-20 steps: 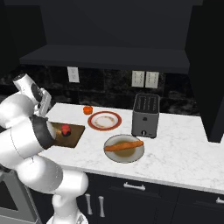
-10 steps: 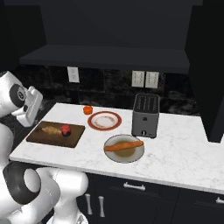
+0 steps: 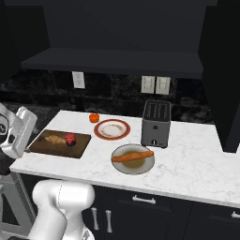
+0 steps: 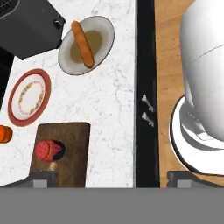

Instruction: From the different types of pastries on the counter, select a croissant and place it on the cutting board. Then retrieve a jar of jam from the cabinet and place it alongside the croissant on the cutting board.

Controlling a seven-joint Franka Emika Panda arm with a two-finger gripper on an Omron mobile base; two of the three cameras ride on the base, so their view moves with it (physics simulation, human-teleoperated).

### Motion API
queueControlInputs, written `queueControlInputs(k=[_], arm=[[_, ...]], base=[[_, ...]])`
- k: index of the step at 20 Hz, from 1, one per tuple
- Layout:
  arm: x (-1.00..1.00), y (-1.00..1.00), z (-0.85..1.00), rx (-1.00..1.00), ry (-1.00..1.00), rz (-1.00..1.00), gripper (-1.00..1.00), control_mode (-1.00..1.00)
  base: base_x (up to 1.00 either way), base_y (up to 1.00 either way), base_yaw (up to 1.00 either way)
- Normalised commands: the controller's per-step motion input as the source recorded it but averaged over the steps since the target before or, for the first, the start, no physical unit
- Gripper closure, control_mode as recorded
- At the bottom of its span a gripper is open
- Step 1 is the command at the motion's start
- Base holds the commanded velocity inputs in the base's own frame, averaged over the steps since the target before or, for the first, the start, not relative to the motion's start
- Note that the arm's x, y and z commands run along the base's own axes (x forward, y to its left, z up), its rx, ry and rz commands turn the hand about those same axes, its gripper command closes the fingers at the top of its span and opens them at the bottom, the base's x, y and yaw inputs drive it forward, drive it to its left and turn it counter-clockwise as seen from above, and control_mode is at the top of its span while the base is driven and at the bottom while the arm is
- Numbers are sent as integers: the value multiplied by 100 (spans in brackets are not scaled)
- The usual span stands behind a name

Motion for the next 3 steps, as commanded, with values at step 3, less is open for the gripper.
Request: queueControlInputs(k=[3], arm=[[-100,-2,-4,0,0,-10,-100,-100]], base=[[0,0,0]])
